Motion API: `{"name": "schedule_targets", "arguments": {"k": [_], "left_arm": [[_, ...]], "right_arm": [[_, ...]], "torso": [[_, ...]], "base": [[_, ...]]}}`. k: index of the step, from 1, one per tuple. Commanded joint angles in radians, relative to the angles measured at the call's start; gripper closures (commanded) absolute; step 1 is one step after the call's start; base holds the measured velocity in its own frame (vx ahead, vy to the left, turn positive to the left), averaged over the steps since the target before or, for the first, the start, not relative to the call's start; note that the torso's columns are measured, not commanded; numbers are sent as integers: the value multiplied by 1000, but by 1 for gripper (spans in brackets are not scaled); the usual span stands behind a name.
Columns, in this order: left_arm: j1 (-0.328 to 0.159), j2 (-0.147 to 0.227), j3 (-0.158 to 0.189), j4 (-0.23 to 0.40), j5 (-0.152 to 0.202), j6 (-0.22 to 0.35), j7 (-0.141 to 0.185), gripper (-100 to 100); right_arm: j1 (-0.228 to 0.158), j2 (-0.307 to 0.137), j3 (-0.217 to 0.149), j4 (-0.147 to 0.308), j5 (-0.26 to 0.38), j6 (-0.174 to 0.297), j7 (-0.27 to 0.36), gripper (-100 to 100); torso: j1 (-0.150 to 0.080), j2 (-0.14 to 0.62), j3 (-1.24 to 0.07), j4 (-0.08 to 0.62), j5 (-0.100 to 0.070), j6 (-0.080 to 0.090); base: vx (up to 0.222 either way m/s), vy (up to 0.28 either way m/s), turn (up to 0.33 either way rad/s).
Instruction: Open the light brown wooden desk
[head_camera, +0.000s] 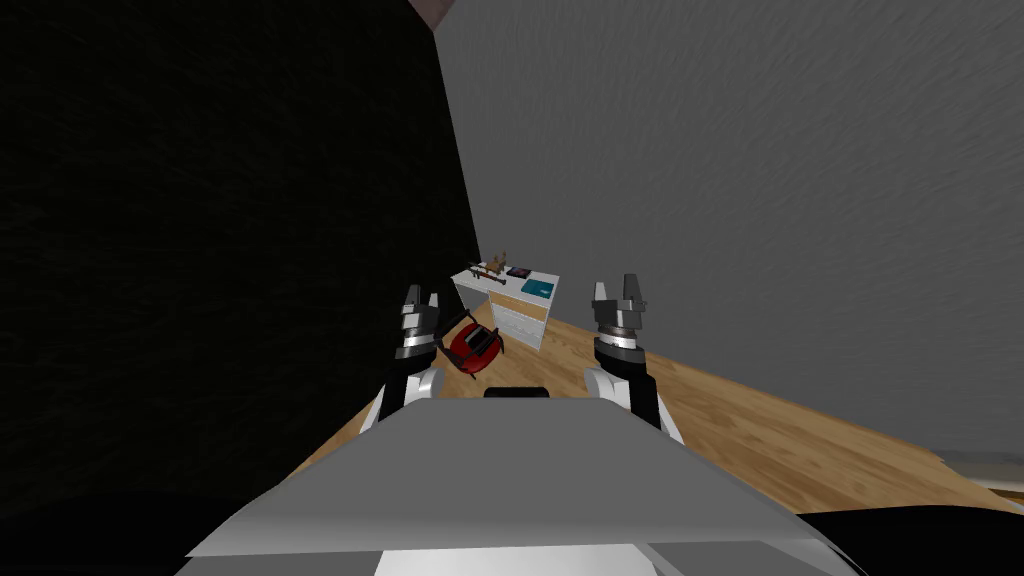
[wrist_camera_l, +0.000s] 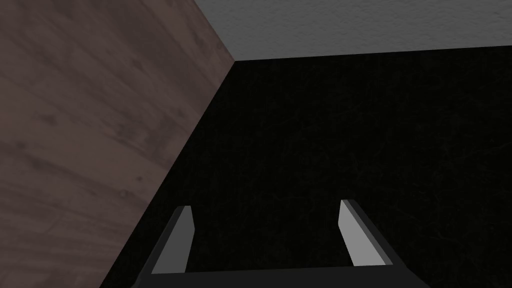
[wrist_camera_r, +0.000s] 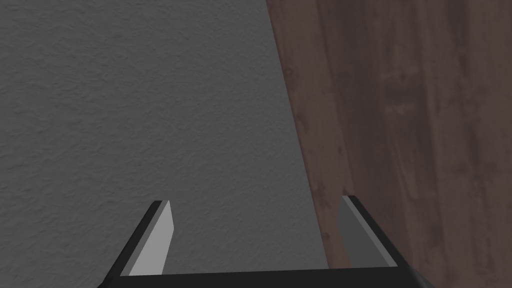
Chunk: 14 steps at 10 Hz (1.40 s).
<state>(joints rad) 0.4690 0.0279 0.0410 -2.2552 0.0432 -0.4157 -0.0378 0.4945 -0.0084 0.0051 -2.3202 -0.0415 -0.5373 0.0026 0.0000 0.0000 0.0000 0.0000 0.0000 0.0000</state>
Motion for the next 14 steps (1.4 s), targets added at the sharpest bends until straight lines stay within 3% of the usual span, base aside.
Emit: {"name": "schedule_targets", "arguments": {"k": [1, 9, 10, 11, 14], "left_arm": [[0, 0, 0, 0, 0, 0, 0, 0], [0, 0, 0, 0, 0, 0, 0, 0], [-7, 35, -5, 31, -5, -14, -6, -100], [-11, 46, -8, 47, -8, -20, -10, -100], [-24, 74, -18, 107, -17, -45, -22, -100]], "right_arm": [[0, 0, 0, 0, 0, 0, 0, 0], [0, 0, 0, 0, 0, 0, 0, 0], [0, 0, 0, 0, 0, 0, 0, 0], [0, 0, 0, 0, 0, 0, 0, 0], [0, 0, 0, 0, 0, 0, 0, 0]], "torso": [[0, 40, -82, 41, 0, 0], [0, 618, -1234, 617, 0, 0], [0, 691, -1382, 691, 0, 0], [-1, 723, -1452, 724, 0, 0], [0, 737, -1477, 737, 0, 0]], "base": [[0, 0, 0], [0, 0, 0], [39, -18, -57], [56, -27, -60], [67, -24, -49]]}}
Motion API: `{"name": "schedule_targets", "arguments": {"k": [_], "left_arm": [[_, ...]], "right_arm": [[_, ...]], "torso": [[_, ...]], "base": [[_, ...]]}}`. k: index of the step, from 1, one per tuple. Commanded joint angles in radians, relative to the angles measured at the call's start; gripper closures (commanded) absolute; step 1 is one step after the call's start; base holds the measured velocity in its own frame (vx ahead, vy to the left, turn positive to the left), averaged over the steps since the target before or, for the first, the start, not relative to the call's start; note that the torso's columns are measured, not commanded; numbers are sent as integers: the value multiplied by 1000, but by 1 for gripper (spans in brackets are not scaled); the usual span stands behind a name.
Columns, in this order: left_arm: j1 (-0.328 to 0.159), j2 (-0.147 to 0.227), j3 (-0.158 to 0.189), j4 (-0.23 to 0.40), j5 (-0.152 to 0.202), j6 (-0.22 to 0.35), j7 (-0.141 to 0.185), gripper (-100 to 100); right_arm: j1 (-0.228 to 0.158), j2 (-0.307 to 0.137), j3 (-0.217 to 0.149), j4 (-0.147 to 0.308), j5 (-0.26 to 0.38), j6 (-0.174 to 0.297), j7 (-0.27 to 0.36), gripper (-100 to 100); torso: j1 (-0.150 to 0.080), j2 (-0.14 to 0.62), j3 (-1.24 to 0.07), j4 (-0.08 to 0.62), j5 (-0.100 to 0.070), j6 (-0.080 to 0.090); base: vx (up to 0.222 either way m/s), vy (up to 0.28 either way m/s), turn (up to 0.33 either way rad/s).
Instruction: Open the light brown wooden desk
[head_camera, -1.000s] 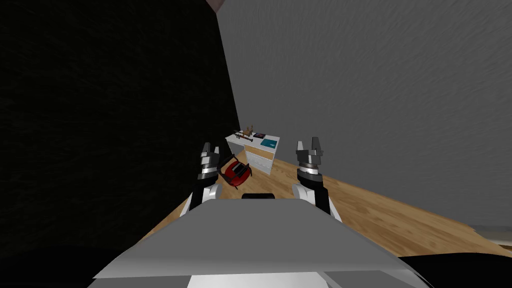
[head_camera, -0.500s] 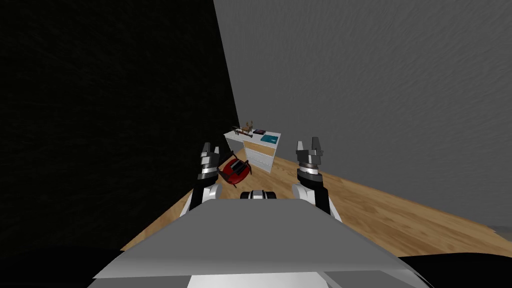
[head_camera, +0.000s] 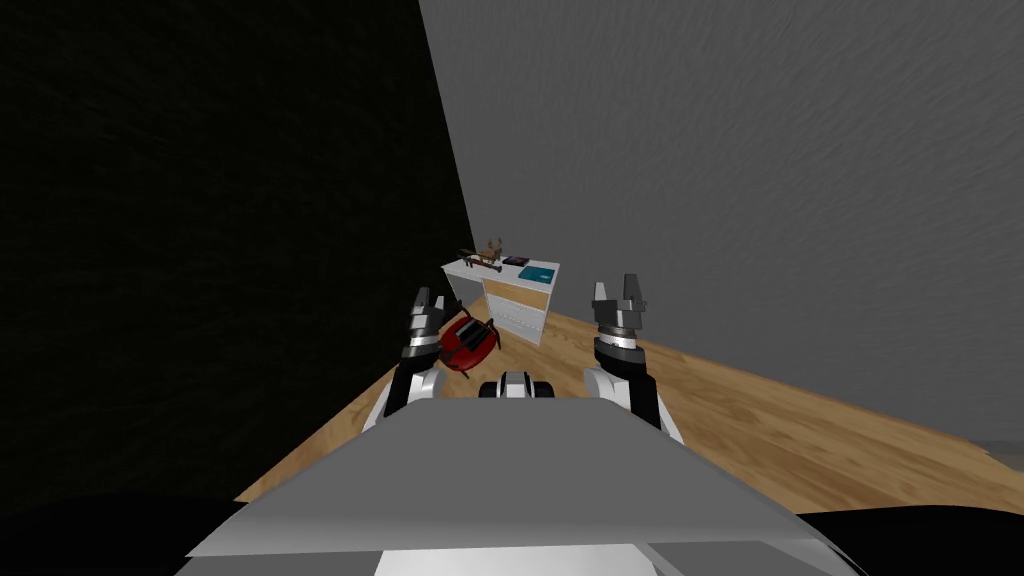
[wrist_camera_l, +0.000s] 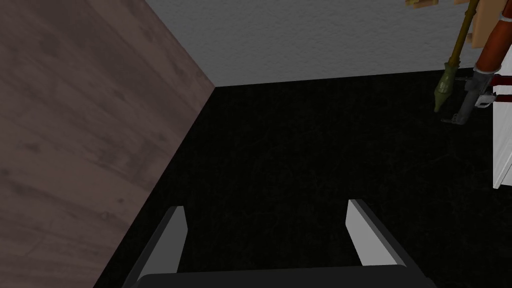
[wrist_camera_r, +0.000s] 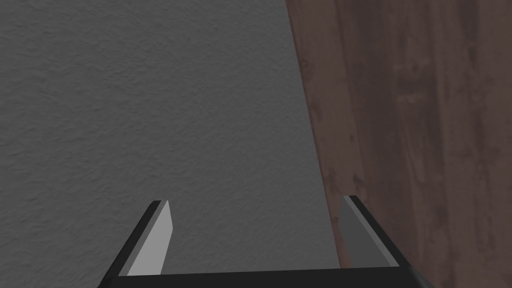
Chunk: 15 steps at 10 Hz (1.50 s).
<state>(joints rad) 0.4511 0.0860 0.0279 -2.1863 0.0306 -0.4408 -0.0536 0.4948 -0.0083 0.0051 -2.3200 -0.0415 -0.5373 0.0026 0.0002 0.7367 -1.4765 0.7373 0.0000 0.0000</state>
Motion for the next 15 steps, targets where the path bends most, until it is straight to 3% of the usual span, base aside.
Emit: {"name": "schedule_targets", "arguments": {"k": [1, 8, 9, 14, 15], "left_arm": [[-12, 23, -8, 62, -9, -30, -11, -100], [-59, 51, -41, 267, -42, -119, -53, -100], [-59, 51, -41, 271, -42, -119, -53, -100], [-100, 56, -70, 446, -72, -196, -90, -100], [-100, 56, -70, 458, -72, -196, -90, -100]], "right_arm": [[0, 0, 0, 0, 0, 0, 0, 0], [0, 0, 0, 0, 0, 0, 0, 0], [0, 0, 0, 0, 0, 0, 0, 0], [0, 0, 0, 0, 0, 0, 0, 0], [0, 0, 0, 0, 0, 0, 0, 0]], "torso": [[0, 1, 0, 1, 0, 0], [0, 1, 0, 1, 0, 0], [0, 1, 0, 1, 0, 0], [-1, 0, 0, 0, 0, 0], [0, 0, 0, 0, 0, 0]], "base": [[76, -15, -56], [94, -27, -75], [74, -14, -14], [107, -21, -87], [90, -8, -22]]}}
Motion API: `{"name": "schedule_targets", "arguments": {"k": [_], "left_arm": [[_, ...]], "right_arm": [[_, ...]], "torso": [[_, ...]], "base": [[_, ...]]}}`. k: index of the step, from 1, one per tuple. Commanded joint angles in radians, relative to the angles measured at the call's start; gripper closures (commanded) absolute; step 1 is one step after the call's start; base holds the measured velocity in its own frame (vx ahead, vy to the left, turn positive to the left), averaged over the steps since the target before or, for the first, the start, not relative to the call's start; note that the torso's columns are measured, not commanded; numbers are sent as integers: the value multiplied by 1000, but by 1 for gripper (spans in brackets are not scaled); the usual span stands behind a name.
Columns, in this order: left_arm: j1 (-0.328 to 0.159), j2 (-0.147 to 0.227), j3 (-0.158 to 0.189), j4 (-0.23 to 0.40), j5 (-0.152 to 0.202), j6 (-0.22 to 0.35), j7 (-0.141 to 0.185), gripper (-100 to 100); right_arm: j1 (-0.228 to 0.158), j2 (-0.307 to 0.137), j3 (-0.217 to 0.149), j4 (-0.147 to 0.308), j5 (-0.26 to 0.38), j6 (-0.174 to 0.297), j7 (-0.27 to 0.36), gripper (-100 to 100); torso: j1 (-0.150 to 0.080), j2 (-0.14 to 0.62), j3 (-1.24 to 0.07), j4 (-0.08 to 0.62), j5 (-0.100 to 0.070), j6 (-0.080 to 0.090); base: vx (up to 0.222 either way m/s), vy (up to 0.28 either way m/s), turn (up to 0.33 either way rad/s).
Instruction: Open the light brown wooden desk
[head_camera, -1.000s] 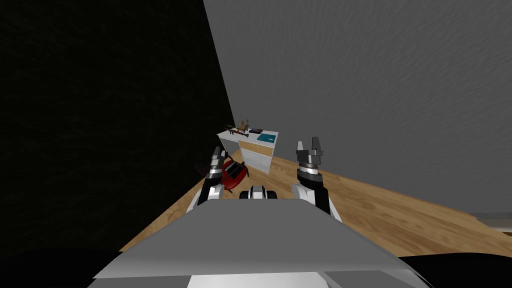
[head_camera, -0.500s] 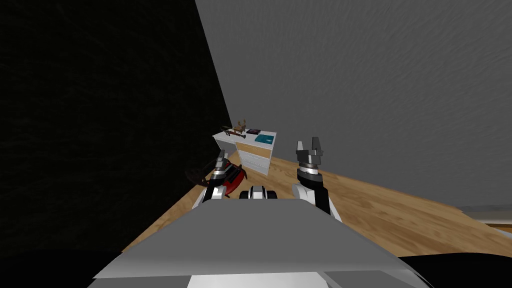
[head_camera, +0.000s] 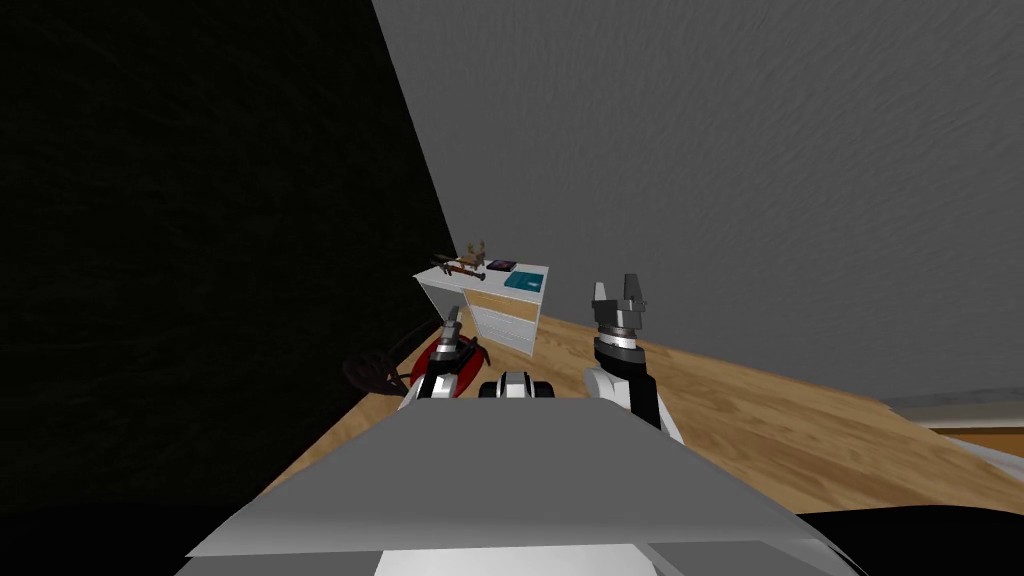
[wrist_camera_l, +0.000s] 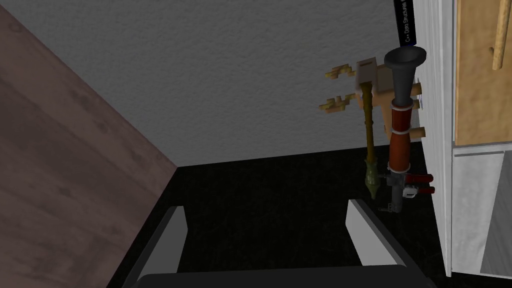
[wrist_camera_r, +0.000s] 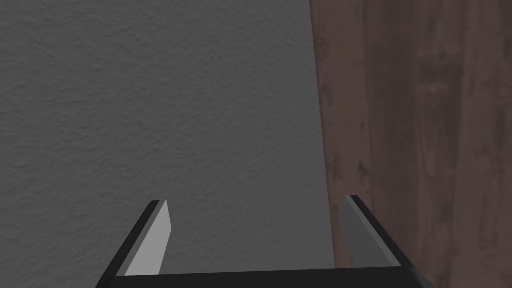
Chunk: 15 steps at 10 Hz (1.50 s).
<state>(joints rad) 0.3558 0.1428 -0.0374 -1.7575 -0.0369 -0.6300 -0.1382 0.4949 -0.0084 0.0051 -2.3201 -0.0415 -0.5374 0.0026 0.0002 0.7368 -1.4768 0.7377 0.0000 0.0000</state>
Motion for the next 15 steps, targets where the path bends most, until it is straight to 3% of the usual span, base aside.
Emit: {"name": "schedule_targets", "arguments": {"k": [1, 4, 8, 11, 15], "left_arm": [[-14, -1, -10, 69, -10, -22, -14, -100], [-40, -5, -28, 172, -29, -70, -37, -100], [-58, -8, -40, 269, -41, -101, -52, -100], [-67, -9, -46, 308, -47, -116, -59, -100], [-91, -15, -62, 420, -64, -157, -80, -100]], "right_arm": [[0, 0, 0, 0, 0, 0, 0, 0], [0, 0, 0, 0, 0, 0, 0, 0], [0, 0, 0, 0, 0, 0, 0, 0], [0, 0, 0, 0, 0, 0, 0, 0], [0, 0, 0, 0, 0, 0, 0, 0]], "torso": [[1, 3, 2, 1, 0, 0], [-1, 0, 0, 0, 0, 0], [1, 4, 3, 1, 0, 0], [0, 0, 0, 0, 0, 0], [-1, -1, -1, 0, 0, 0]], "base": [[75, -10, -54], [118, -20, -96], [69, -8, -41], [57, -2, -43], [95, -16, -63]]}}
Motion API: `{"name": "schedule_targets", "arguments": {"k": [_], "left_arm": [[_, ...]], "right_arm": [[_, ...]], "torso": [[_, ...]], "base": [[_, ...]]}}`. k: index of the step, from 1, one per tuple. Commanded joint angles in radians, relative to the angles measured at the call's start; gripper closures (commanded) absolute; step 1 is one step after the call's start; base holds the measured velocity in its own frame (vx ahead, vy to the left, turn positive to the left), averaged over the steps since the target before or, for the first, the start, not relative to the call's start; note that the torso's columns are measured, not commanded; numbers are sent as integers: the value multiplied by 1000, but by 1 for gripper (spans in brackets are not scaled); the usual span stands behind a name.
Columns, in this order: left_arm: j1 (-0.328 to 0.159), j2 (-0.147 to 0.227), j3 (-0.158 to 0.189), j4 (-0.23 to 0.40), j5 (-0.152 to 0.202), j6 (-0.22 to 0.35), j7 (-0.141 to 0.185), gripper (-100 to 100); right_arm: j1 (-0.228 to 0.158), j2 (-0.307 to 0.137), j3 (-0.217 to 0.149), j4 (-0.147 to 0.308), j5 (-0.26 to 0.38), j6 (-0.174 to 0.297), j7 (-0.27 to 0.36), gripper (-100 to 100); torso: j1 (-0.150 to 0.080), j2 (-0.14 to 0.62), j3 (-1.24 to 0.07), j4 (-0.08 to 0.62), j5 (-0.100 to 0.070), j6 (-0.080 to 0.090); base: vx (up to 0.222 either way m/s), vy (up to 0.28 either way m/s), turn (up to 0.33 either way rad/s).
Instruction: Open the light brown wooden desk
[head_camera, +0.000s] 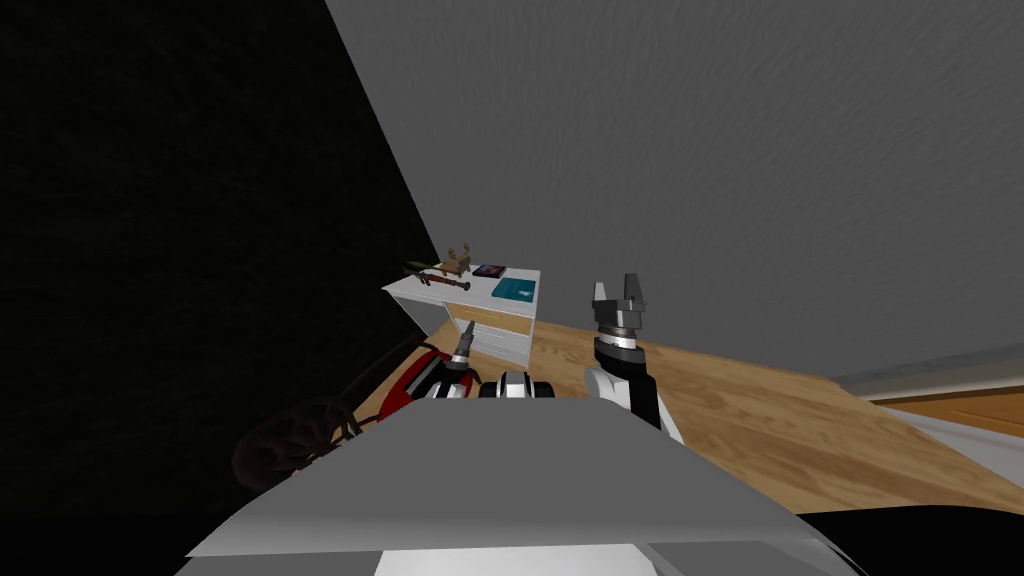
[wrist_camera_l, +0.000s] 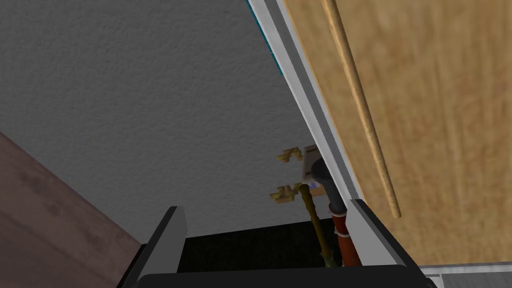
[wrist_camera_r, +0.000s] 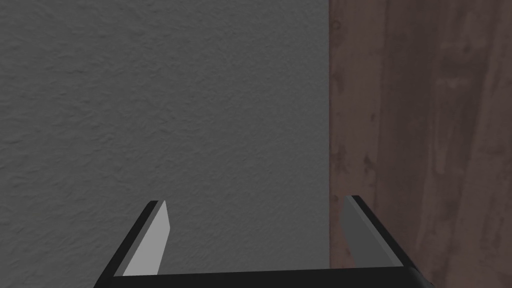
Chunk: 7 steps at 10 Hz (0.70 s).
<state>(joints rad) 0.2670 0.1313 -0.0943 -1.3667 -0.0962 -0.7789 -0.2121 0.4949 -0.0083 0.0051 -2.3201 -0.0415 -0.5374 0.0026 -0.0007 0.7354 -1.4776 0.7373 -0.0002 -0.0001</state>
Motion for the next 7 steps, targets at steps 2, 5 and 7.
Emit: {"name": "schedule_targets", "arguments": {"k": [2, 5, 7], "left_arm": [[-18, -8, -15, 90, -14, -34, -19, -100], [-37, -17, -27, 185, -28, -67, -35, -100], [-48, -26, -34, 233, -35, -85, -44, -100]], "right_arm": [[0, 0, 0, 0, 0, 0, 0, 0], [0, 0, 0, 0, 0, 0, 0, 0], [0, 0, 0, 0, 0, 0, 0, 0]], "torso": [[1, 5, 3, 1, 0, 0], [0, 1, 1, 0, 0, 0], [1, 3, 2, 1, 0, 0]], "base": [[69, 1, -65], [96, 1, -68], [79, 0, -50]]}}
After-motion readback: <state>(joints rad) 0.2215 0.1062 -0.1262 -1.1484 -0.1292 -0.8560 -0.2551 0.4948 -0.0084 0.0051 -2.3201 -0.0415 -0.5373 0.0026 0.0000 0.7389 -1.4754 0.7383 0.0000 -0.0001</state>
